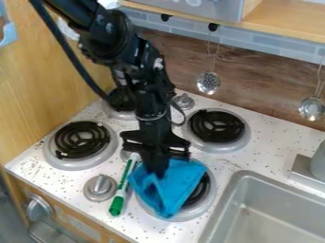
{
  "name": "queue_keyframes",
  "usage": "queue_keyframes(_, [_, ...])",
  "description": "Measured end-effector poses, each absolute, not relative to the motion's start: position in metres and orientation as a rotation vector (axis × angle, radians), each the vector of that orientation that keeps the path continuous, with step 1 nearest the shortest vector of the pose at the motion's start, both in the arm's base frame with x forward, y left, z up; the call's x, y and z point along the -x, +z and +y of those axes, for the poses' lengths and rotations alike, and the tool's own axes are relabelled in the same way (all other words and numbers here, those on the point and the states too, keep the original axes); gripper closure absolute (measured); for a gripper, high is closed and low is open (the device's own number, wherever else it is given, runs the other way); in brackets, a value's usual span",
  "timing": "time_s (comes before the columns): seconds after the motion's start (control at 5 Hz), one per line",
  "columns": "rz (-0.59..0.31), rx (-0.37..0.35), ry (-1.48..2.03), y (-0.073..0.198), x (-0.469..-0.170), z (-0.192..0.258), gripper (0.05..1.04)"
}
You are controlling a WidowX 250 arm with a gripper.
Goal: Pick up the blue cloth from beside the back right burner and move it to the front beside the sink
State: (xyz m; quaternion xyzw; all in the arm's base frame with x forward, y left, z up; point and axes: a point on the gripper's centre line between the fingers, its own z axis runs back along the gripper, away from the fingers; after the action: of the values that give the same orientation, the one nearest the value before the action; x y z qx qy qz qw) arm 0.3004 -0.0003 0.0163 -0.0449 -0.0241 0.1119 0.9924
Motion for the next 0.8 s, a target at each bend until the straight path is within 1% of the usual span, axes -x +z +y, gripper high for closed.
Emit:
queue_keyframes(0.2, [-0.02,0.094,0.199,0.01,-0.284,-0.003,1.006])
queue_keyframes(0.4, [-0.01,0.124,0.184,0.009,-0.282,-0.012,1.006])
queue_keyframes(0.6, [0.03,0.125,0.128,-0.001,-0.277,-0.033,1.006])
queue_keyframes(0.8, [0.051,0.142,0.131,-0.007,-0.275,-0.042,1.006])
